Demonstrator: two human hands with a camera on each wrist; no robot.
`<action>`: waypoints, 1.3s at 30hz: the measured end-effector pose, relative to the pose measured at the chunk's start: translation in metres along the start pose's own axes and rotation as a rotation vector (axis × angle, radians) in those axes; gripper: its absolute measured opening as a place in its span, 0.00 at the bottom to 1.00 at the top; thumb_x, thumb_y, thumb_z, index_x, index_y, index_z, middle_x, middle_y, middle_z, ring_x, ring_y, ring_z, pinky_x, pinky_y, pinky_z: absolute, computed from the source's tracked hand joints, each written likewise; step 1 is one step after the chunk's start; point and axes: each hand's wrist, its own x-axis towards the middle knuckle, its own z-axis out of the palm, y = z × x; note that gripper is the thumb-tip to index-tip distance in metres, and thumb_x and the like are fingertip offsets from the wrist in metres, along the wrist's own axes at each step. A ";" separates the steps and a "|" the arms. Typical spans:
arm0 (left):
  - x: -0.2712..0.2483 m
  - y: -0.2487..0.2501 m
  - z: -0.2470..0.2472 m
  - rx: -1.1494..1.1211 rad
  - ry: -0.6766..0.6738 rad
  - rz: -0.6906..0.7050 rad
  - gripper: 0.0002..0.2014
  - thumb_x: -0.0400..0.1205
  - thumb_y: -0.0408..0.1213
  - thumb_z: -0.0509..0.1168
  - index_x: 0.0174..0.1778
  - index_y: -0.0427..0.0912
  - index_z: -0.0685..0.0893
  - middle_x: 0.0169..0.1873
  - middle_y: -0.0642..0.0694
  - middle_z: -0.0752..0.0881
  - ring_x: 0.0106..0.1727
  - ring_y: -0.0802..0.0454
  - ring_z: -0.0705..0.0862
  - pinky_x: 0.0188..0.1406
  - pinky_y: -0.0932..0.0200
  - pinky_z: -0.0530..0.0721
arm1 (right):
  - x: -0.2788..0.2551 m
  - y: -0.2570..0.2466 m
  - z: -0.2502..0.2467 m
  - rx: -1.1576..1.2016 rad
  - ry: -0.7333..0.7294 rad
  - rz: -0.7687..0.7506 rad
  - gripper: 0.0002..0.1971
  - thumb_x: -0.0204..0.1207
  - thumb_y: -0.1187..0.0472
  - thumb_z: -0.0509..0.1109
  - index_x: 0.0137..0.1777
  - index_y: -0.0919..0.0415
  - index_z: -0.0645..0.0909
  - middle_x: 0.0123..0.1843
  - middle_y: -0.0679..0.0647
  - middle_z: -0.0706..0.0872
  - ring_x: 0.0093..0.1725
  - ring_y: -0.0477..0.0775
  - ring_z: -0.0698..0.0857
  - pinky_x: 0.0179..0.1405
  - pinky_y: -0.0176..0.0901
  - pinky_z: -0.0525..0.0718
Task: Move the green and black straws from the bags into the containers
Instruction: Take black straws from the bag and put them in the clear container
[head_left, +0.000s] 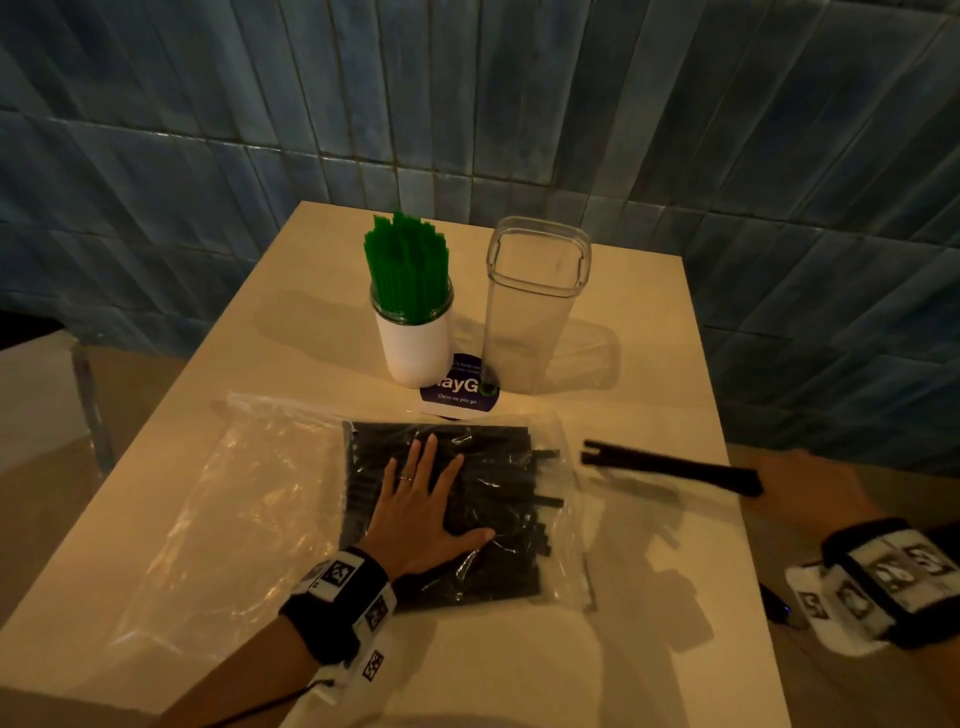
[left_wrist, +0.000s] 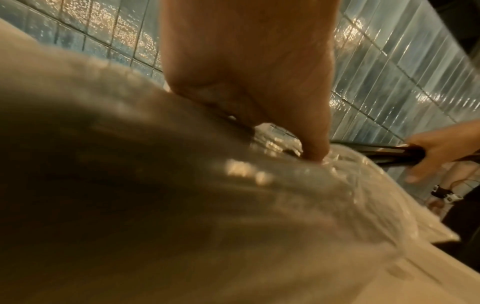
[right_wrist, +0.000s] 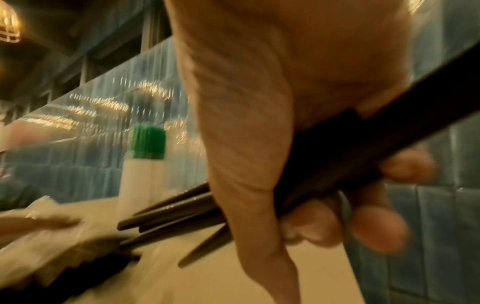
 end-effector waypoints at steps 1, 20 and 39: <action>0.000 0.001 -0.002 -0.007 -0.025 -0.008 0.57 0.61 0.82 0.40 0.82 0.52 0.41 0.80 0.41 0.32 0.80 0.43 0.31 0.76 0.43 0.31 | -0.007 0.006 -0.013 -0.006 -0.002 0.021 0.10 0.80 0.49 0.60 0.42 0.53 0.74 0.46 0.50 0.83 0.41 0.48 0.82 0.43 0.41 0.81; 0.003 0.032 -0.093 -0.292 0.420 0.094 0.12 0.78 0.48 0.68 0.52 0.46 0.84 0.41 0.50 0.87 0.43 0.55 0.84 0.46 0.65 0.76 | -0.092 -0.117 -0.125 0.455 0.357 -0.631 0.24 0.64 0.30 0.67 0.56 0.40 0.76 0.49 0.39 0.84 0.49 0.41 0.82 0.48 0.41 0.83; 0.021 0.069 -0.090 -0.936 0.105 -0.006 0.15 0.75 0.46 0.72 0.55 0.46 0.82 0.44 0.54 0.85 0.43 0.63 0.83 0.37 0.76 0.75 | -0.076 -0.181 -0.129 1.518 1.262 -0.929 0.19 0.84 0.48 0.58 0.33 0.56 0.75 0.27 0.49 0.77 0.22 0.53 0.79 0.20 0.51 0.79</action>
